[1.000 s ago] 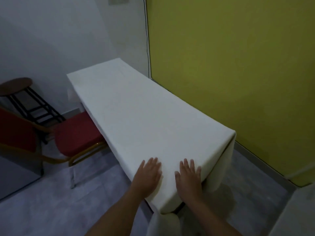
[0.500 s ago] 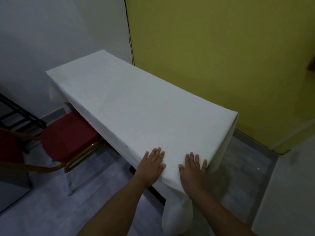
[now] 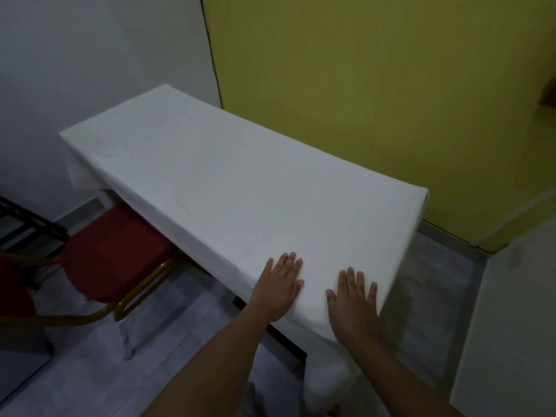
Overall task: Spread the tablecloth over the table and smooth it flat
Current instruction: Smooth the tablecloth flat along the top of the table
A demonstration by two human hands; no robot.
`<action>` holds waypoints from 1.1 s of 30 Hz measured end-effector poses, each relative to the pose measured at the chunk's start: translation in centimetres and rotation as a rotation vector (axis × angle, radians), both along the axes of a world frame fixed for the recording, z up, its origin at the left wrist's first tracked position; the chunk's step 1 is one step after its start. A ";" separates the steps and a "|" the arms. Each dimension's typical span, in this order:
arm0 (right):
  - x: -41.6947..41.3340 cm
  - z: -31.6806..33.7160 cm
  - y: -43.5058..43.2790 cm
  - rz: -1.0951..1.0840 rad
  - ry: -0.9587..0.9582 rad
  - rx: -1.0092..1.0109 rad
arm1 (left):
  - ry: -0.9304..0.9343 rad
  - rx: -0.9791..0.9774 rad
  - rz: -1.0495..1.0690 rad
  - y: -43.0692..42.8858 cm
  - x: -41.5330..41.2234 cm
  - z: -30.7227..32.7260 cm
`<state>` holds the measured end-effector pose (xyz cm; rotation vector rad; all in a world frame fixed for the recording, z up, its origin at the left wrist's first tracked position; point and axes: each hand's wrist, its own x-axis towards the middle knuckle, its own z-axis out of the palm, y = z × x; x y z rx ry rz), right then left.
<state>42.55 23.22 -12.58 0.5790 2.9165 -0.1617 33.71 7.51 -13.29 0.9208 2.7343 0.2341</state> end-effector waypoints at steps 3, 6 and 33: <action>-1.1 -0.5 -1.3 -0.105 0.072 0.014 | 0.014 0.021 -0.084 -1.4 -2.6 0.1; -2.3 -0.6 -3.2 -0.245 0.044 -0.032 | 0.008 0.036 -0.173 -2.9 -5.3 -0.1; -14.6 -1.1 -11.8 -0.252 0.081 -0.089 | 0.037 0.082 -0.242 -10.4 -19.4 -1.0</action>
